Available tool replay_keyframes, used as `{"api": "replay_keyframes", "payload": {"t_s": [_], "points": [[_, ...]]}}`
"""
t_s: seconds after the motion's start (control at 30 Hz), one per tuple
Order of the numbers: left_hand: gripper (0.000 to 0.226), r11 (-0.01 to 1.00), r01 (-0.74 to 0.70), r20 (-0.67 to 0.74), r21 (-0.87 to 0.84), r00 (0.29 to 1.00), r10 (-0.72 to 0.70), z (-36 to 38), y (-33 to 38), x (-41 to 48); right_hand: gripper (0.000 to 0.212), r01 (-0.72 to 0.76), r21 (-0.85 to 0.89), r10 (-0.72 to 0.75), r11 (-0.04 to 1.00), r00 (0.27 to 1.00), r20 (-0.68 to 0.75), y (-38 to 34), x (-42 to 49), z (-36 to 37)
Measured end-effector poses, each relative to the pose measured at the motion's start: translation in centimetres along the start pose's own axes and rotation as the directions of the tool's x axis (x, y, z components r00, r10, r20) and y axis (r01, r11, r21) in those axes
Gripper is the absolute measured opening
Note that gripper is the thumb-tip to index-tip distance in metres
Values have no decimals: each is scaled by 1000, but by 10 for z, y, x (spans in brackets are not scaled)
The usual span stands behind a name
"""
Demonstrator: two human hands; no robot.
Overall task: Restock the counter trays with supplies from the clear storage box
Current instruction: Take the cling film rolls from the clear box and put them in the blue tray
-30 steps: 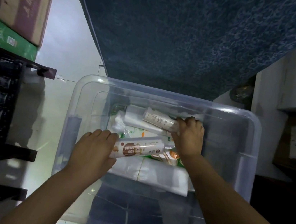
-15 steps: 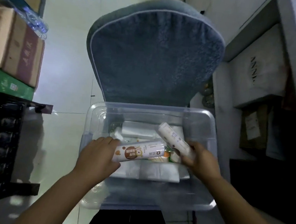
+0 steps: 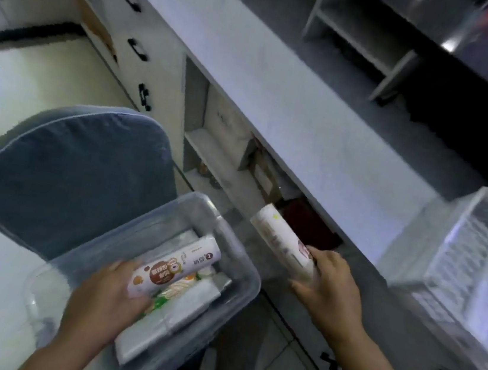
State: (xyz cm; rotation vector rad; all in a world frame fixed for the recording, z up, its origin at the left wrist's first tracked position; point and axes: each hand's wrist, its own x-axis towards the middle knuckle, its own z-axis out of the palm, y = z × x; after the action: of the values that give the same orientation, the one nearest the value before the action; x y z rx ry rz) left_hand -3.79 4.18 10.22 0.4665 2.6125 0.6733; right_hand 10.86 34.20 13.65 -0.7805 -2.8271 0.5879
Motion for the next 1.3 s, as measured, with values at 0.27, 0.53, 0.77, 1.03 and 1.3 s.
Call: {"api": "replay_keyframes", "payload": {"t_s": [0.27, 0.53, 0.77, 1.03, 1.3], "points": [[26, 960, -276, 113, 50, 956, 270, 21, 120, 4, 61, -171, -82, 154, 982, 970, -186, 71, -82, -76], [37, 894, -440, 1, 86, 897, 442, 69, 250, -54, 65, -216, -95, 189, 972, 954, -232, 162, -148, -140], [45, 882, -466, -35, 68, 883, 469, 125, 326, -111, 69, -155, -167, 113, 974, 965, -238, 253, -190, -208], [52, 829, -556, -17, 59, 830, 558, 180, 416, -137, 60, -412, -162, 365, 897, 894, -259, 378, -249, -267], [49, 700, -708, 92, 93, 707, 702, 209, 475, -135, 55, -383, -254, 383, 888, 922, -49, 442, -277, -266]]}}
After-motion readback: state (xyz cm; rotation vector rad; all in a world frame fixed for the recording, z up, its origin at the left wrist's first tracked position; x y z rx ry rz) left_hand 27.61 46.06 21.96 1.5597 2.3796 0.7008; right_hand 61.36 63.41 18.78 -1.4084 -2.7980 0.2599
